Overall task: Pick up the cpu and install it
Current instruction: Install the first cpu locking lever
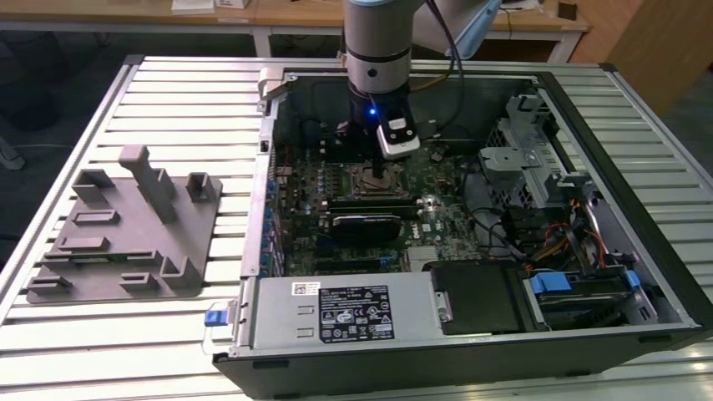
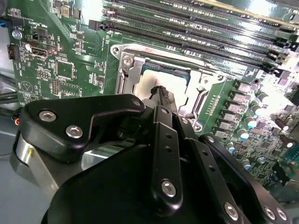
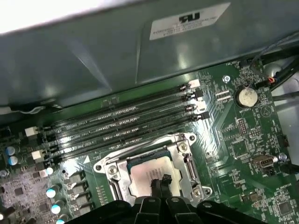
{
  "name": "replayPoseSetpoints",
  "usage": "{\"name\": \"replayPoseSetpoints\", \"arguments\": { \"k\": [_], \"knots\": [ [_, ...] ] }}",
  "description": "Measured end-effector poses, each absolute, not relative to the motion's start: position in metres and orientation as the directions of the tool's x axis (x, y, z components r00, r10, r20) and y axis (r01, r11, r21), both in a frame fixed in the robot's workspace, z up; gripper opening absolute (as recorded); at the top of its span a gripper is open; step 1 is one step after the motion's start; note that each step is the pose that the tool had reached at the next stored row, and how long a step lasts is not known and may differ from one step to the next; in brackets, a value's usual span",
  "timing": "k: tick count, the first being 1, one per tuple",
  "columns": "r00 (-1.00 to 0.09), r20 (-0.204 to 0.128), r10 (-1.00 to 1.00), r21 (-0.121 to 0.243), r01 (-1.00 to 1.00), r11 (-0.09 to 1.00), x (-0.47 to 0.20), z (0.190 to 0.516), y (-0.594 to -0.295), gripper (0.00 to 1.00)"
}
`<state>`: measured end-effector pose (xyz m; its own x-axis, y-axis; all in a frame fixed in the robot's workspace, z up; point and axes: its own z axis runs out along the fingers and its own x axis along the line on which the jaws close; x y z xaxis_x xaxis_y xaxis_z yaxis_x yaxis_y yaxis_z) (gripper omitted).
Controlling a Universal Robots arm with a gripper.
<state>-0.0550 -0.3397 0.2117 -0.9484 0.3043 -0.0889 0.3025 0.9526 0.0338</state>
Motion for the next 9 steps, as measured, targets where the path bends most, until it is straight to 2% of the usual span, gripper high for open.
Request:
{"name": "replayPoseSetpoints", "arguments": {
  "k": [9],
  "knots": [
    [-0.948,-0.089,0.304,0.034,0.302,0.953,-0.055,0.224,-0.340,0.11]
  ]
}}
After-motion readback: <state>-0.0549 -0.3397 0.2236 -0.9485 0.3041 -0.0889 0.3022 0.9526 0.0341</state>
